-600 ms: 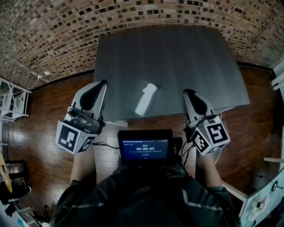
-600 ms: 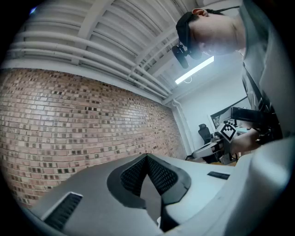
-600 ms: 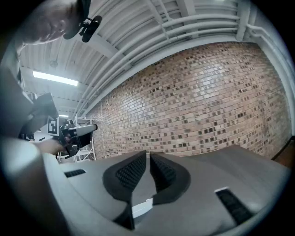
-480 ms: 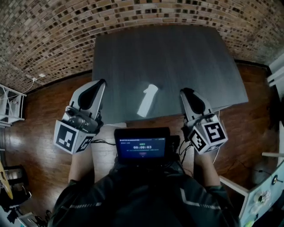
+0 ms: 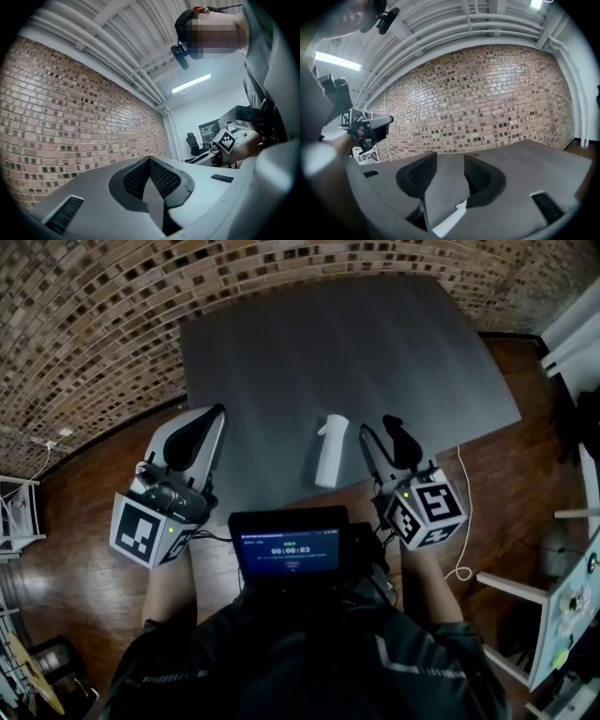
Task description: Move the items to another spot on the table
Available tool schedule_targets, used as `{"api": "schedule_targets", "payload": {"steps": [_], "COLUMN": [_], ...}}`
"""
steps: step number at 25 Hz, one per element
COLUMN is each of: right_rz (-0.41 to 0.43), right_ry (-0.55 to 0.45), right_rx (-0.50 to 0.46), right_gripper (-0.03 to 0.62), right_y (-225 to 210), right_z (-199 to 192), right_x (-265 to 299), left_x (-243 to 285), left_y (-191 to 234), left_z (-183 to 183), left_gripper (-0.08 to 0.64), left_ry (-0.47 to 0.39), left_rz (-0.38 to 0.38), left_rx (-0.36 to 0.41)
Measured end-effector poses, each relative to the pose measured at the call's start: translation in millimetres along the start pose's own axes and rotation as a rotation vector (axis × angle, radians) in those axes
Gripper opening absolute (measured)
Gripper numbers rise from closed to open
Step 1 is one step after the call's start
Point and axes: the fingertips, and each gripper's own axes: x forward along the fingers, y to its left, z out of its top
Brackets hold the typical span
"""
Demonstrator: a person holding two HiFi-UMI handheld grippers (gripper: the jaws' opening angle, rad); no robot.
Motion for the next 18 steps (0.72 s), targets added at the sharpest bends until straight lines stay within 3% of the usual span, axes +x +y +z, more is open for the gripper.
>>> {"api": "schedule_targets", "payload": {"steps": [2, 5, 8, 13, 18], "right_rz": [-0.028, -0.062, -0.09, -0.096, -0.128], "right_ry": [0.019, 0.054, 0.096, 0.186, 0.296], "right_rx": [0.016, 0.059, 0.087, 0.229, 0.225], "right_gripper": [0.189, 0.242, 0.244, 0.33, 0.33], "right_y": [3, 1, -5, -14, -23], "right_z": [-7, -24, -51, -97, -142], "right_x": [8, 24, 39, 68, 94], "left_x": [0, 1, 13, 37, 58], "left_y": [7, 10, 14, 16, 16], "left_z": [-5, -24, -31, -49, -73], "left_gripper": [0.002, 0.002, 0.002, 0.002, 0.002], "left_ry": [0.003, 0.036, 0.018, 0.053, 0.095], "left_rz": [-0.015, -0.041, -0.058, -0.086, -0.119], "left_rx": [-0.023, -0.066, -0.038, -0.038, -0.067]}}
